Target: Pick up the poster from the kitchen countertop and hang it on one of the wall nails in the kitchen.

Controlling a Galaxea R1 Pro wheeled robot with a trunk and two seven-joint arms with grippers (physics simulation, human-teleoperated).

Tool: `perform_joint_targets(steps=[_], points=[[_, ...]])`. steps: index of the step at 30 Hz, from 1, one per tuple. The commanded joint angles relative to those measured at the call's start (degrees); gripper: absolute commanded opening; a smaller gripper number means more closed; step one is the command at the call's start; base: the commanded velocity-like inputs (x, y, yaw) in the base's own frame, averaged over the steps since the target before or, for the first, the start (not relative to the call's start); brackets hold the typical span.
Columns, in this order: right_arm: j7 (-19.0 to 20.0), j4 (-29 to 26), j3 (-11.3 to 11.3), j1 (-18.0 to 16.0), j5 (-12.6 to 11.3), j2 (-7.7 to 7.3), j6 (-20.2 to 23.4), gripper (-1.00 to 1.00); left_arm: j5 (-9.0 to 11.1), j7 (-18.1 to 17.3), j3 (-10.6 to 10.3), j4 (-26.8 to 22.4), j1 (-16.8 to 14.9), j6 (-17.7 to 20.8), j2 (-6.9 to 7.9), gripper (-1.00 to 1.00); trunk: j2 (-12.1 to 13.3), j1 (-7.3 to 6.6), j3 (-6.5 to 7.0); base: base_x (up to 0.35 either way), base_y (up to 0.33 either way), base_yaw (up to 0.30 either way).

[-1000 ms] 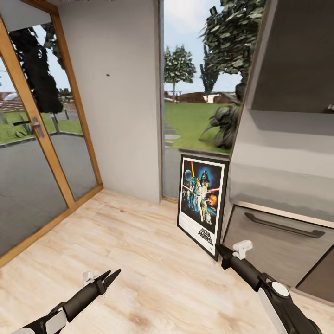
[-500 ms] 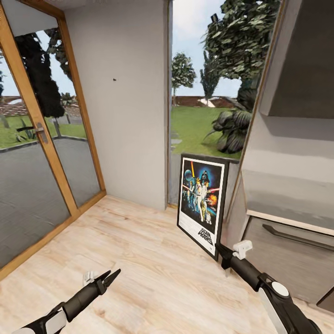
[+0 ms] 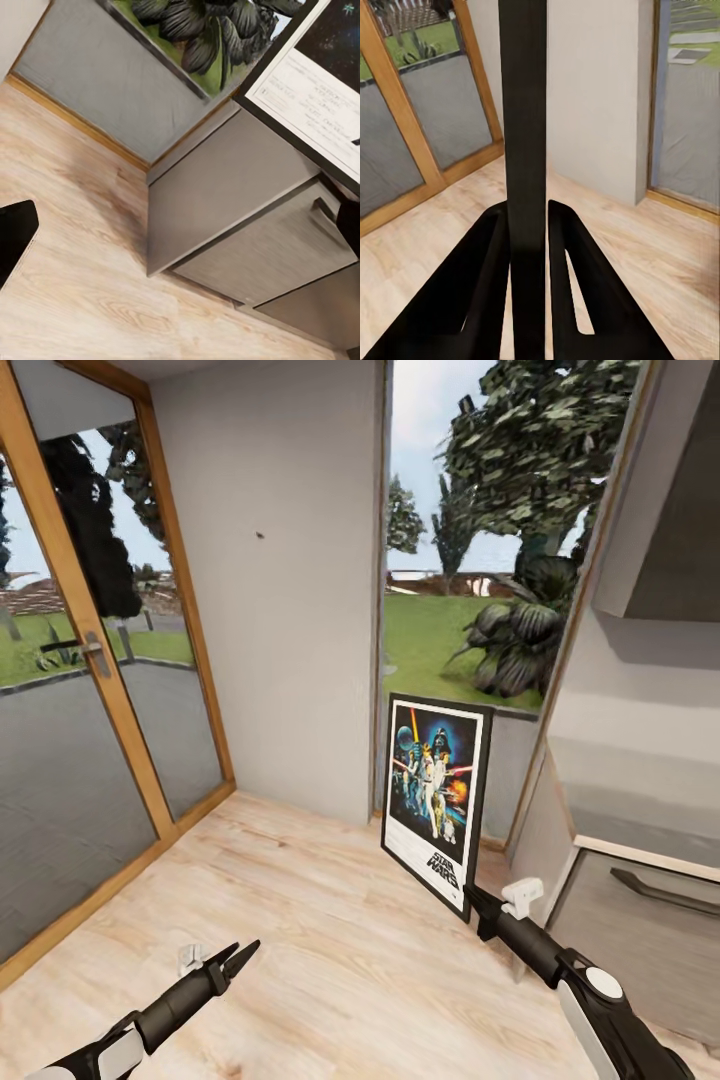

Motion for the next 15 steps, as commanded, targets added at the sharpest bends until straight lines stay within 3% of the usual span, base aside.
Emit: perform_joint_targets(steps=[1,7,15], points=[[0.36,0.04,-0.06,-0.05,-0.54,0.0,0.01,-1.0,0.43,-0.02,-0.49,-0.09,-0.04,-0.29,0.04,1.0,-0.12,0.06,-0.13,0.217,0.235,0.0],[0.22,0.07,-0.06,-0.05,-0.58,0.05,-0.11,-1.0,0.43,-0.02,-0.49,-0.07,-0.04,-0.29,0.08,1.0,-0.12,0.06,-0.12,0.213,0.237,0.022],[0.17,0.07,-0.02,-0.05,-0.5,0.06,-0.16,-1.0,0.43,-0.03,-0.48,-0.07,-0.04,-0.29,0.08,1.0,-0.12,0.06,-0.12,0.211,0.238,0.223]])
